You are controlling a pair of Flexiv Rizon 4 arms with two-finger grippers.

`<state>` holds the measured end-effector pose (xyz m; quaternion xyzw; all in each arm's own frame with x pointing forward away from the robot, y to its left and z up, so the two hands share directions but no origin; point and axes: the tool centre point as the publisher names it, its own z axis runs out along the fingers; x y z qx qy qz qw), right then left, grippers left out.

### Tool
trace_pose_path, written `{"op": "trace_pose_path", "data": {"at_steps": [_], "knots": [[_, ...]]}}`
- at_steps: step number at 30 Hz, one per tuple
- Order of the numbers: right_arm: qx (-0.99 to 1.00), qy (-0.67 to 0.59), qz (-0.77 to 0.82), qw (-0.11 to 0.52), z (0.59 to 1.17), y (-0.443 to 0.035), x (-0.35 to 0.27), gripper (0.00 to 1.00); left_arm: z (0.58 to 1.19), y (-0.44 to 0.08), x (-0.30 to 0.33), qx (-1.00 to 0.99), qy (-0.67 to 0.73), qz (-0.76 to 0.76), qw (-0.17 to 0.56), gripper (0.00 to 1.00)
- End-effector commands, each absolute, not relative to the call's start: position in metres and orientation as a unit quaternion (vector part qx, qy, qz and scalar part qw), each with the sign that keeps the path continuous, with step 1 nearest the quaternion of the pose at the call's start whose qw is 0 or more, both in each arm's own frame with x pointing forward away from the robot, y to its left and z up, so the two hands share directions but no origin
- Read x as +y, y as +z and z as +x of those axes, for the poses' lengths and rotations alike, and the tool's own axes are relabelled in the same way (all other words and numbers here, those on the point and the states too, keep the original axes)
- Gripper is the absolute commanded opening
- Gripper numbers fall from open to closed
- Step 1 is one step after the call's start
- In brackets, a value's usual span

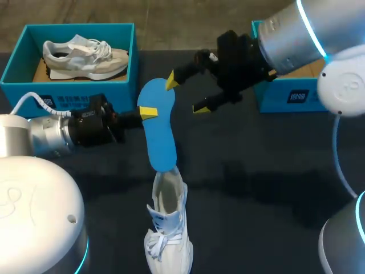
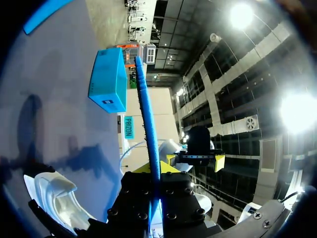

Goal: Take the shoe out of the shoebox, open the shoe tongue, remove and reinsert the insole, then place the shoe into the shoebox

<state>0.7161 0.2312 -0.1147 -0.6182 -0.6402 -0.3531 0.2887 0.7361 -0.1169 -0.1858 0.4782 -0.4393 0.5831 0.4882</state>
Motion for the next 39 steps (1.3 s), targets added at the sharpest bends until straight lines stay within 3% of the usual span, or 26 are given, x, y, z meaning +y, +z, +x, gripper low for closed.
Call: {"op": "trace_pose_path", "data": {"at_steps": [1, 11, 19, 29, 39], "knots": [[-0.563, -0.478, -0.531, 0.417, 0.714, -0.123, 0.227, 1.0, 0.735, -0.184, -0.117, -0.44, 0.582, 0.48, 0.487, 0.0], [-0.562, -0.477, -0.53, 0.419, 0.715, -0.124, 0.226, 1.0, 0.735, -0.184, -0.115, -0.447, 0.589, 0.472, 0.479, 0.0], [-0.56, -0.478, -0.527, 0.423, 0.716, -0.123, 0.223, 1.0, 0.728, -0.178, -0.109, -0.514, 0.637, 0.423, 0.389, 0.0], [-0.561, -0.478, -0.526, 0.424, 0.717, -0.124, 0.223, 1.0, 0.738, -0.172, -0.094, -0.517, 0.717, 0.33, 0.331, 0.0], [-0.561, -0.478, -0.526, 0.424, 0.717, -0.124, 0.223, 1.0, 0.735, -0.146, -0.091, -0.608, 0.749, 0.203, 0.17, 0.0]]}}
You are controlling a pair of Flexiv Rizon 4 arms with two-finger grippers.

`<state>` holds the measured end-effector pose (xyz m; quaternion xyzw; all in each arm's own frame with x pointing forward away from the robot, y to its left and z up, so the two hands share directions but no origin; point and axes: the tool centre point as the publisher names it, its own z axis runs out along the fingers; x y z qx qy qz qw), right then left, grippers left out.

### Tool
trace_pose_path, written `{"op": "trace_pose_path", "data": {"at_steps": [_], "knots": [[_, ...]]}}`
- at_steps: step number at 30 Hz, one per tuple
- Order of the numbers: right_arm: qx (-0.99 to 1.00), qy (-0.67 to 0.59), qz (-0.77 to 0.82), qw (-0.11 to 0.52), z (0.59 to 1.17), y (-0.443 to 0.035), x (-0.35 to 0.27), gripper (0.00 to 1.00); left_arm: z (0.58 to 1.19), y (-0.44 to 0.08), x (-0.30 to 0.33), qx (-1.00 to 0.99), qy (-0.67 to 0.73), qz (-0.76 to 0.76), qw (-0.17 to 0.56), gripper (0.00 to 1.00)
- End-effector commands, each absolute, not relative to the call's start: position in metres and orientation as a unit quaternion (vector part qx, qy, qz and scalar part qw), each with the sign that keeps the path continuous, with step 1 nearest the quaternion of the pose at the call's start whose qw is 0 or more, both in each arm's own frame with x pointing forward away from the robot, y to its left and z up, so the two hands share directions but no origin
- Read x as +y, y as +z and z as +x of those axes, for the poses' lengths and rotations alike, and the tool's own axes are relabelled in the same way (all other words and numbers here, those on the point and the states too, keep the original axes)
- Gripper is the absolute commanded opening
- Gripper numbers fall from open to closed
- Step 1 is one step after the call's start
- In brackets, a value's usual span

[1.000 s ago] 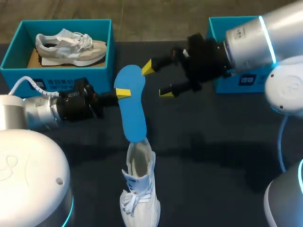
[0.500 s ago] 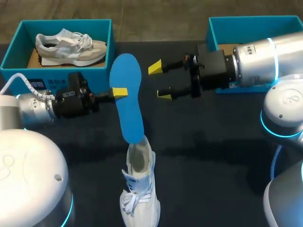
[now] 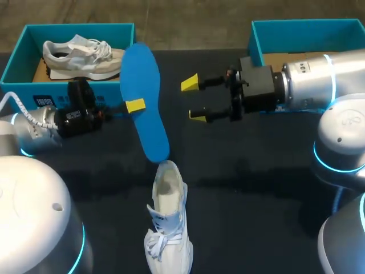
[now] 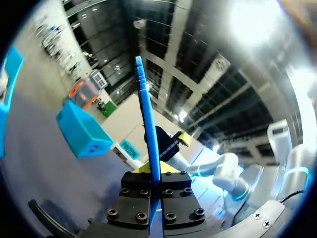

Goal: Take the shoe out of the shoebox, open the shoe tongue, remove and reinsert the insole, then place the shoe into the shoebox

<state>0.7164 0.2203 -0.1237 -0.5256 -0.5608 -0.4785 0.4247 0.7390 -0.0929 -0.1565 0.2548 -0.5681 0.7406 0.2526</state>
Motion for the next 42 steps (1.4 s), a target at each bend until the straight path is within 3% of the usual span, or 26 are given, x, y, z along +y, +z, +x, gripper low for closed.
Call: {"op": "trace_pose_path", "data": {"at_steps": [1, 10, 42], "knots": [[-0.561, -0.478, -0.526, 0.424, 0.717, -0.124, 0.223, 1.0, 0.735, -0.144, -0.09, -0.608, 0.753, 0.195, 0.16, 0.0], [-0.561, -0.478, -0.526, 0.424, 0.717, -0.124, 0.223, 1.0, 0.736, -0.145, -0.088, -0.619, 0.782, 0.061, -0.028, 0.0], [-0.561, -0.478, -0.526, 0.424, 0.717, -0.124, 0.223, 1.0, 0.778, -0.163, -0.087, -0.639, 0.694, -0.202, -0.263, 0.0]]}}
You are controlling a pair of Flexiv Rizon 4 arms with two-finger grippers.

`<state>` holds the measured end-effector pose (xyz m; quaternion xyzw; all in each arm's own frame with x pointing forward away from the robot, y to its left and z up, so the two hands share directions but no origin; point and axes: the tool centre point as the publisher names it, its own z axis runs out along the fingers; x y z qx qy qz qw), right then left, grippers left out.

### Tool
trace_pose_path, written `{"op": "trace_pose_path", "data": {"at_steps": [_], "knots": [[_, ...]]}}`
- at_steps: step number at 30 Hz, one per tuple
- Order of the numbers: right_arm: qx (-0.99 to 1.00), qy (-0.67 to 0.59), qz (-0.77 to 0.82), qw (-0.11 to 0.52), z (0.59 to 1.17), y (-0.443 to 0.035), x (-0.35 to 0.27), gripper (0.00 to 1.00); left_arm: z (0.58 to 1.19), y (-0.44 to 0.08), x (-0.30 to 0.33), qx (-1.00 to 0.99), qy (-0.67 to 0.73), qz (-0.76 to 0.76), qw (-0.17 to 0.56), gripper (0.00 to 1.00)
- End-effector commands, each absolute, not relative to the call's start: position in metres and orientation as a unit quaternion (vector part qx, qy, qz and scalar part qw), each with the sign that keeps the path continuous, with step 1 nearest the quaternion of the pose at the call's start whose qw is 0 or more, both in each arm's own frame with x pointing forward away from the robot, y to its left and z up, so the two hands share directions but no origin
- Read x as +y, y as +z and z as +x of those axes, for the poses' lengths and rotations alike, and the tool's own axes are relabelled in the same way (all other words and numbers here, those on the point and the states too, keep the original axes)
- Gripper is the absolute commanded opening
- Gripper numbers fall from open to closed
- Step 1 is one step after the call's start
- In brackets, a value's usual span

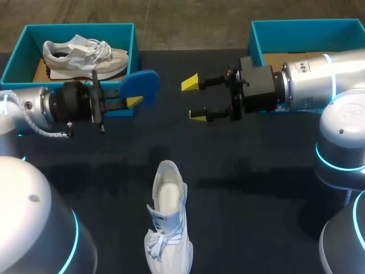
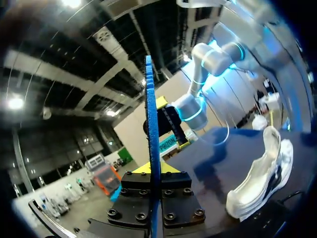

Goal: Take the shoe out of the shoebox, open the shoe tongue, remove and reinsert the insole, then place the shoe into the shoebox

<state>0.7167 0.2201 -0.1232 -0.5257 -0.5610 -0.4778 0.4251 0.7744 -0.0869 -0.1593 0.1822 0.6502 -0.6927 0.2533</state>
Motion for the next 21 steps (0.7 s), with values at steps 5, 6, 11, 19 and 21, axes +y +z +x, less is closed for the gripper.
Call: {"op": "trace_pose_path", "data": {"at_steps": [5, 6, 11, 19, 21], "knots": [[-0.561, -0.478, -0.526, 0.424, 0.717, -0.124, 0.223, 1.0, 0.777, -0.164, -0.085, 0.623, -0.684, 0.239, 0.293, 0.0], [-0.561, -0.478, -0.526, 0.424, 0.717, -0.124, 0.223, 1.0, 0.778, -0.165, -0.085, 0.623, -0.681, 0.244, 0.298, 0.0], [-0.561, -0.478, -0.526, 0.424, 0.717, -0.124, 0.223, 1.0, 0.781, -0.169, -0.086, 0.613, -0.668, 0.272, 0.322, 0.0], [-0.561, -0.478, -0.526, 0.424, 0.717, -0.124, 0.223, 1.0, 0.787, -0.169, -0.083, 0.596, -0.635, 0.318, 0.376, 0.0], [-0.561, -0.478, -0.526, 0.424, 0.717, -0.124, 0.223, 1.0, 0.789, -0.17, -0.083, 0.585, -0.625, 0.335, 0.394, 0.0]]}}
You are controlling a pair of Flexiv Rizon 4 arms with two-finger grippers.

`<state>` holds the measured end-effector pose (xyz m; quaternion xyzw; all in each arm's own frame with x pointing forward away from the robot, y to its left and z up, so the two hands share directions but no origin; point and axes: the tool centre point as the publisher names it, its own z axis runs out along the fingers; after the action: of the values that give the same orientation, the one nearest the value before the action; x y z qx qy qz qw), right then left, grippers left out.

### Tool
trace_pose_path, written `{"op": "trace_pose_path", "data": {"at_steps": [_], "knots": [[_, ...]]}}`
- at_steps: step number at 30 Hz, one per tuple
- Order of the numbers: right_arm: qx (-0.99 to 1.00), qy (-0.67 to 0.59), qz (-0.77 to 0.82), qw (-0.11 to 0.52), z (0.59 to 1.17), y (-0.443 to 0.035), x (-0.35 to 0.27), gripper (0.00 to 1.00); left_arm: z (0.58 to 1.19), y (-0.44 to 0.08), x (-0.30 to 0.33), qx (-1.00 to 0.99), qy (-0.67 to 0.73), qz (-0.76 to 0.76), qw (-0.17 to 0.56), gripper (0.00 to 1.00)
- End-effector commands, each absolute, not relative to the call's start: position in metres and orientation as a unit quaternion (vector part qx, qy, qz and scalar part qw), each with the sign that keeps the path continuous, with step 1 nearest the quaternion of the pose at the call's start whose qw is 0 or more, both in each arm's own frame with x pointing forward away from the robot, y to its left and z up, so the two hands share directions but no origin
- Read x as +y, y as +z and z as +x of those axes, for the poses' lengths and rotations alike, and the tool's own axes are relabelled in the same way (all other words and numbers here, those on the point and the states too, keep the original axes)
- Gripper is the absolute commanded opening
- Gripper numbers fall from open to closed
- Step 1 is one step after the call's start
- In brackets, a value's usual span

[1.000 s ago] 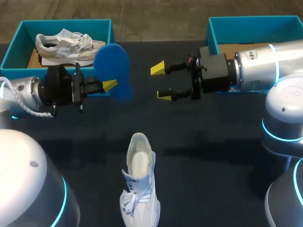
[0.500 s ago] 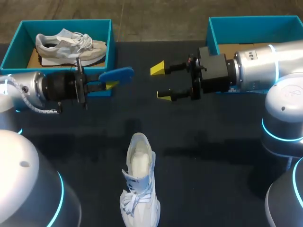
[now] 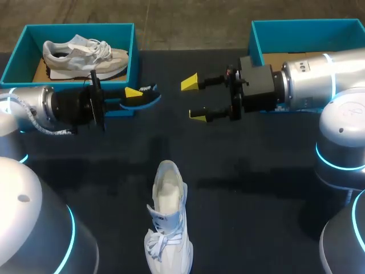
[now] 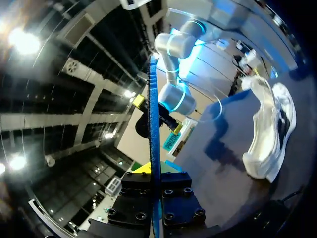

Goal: Take the shoe out of the shoebox, open the shoe tongue, remove and reinsert the insole, then place the shoe into the shoebox

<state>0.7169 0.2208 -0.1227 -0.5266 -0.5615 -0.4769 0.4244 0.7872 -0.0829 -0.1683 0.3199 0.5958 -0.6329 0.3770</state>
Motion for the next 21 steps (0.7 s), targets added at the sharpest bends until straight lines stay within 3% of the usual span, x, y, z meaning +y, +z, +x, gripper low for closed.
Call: {"op": "trace_pose_path", "data": {"at_steps": [1, 21], "knots": [[-0.561, -0.478, -0.526, 0.424, 0.717, -0.124, 0.223, 1.0, 0.791, -0.171, -0.084, 0.579, -0.62, 0.344, 0.403, 0.0], [-0.561, -0.478, -0.526, 0.424, 0.717, -0.124, 0.223, 1.0, 0.791, -0.158, -0.082, 0.536, -0.551, 0.436, 0.469, 0.0]]}}
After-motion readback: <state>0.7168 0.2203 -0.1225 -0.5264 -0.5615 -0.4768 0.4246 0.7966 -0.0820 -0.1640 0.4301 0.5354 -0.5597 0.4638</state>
